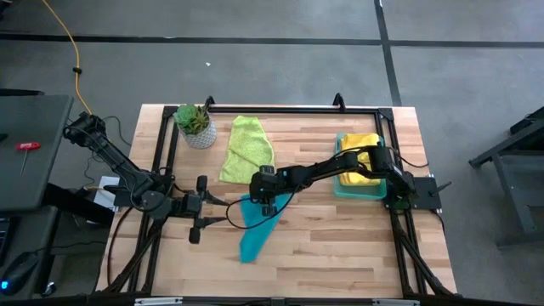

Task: Fold microfiber towels
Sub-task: Fold the blue microfiber cloth

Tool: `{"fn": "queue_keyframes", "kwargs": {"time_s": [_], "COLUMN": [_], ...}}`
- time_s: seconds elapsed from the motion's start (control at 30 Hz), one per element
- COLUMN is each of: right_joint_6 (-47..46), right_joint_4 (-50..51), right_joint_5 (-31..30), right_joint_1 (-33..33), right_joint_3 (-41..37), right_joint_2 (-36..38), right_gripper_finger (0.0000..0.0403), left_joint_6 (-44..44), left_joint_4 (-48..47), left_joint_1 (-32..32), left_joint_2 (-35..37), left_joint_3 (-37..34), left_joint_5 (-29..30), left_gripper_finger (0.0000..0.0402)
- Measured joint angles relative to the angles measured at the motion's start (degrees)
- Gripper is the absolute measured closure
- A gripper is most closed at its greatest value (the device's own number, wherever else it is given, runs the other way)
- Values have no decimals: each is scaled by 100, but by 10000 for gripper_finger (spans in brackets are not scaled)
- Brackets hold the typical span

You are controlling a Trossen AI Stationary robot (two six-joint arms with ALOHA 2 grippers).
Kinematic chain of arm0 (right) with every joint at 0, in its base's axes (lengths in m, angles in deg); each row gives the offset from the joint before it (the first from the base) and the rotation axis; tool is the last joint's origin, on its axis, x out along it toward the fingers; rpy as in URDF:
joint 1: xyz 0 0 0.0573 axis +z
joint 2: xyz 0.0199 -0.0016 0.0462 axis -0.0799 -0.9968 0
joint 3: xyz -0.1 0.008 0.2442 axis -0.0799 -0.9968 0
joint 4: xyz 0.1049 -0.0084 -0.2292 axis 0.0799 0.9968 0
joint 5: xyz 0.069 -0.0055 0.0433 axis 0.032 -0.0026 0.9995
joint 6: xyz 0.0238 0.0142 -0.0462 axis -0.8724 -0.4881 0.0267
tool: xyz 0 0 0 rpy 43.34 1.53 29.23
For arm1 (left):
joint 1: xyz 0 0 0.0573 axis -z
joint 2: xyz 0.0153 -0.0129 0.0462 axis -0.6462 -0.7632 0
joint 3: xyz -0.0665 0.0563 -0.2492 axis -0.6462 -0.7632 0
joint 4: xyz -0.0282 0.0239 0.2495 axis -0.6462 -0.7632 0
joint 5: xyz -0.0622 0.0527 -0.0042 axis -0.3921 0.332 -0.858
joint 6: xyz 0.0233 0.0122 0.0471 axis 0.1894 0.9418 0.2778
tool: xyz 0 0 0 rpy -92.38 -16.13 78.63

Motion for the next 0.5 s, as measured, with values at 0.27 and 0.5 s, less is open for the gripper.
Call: {"fn": "queue_keyframes", "kwargs": {"time_s": [0.27,0.5], "right_joint_6": [-209,-176], "right_joint_4": [-1,0], "right_joint_5": [169,257], "right_joint_1": [-1,-7], "right_joint_3": [-2,-4], "right_joint_2": [0,0], "right_gripper_finger": [322,327], "left_joint_6": [0,0], "left_joint_4": [1,1], "left_joint_1": [0,0], "left_joint_2": [0,0], "left_joint_3": [0,0], "left_joint_5": [124,134], "left_gripper_finger": [229,229]}}
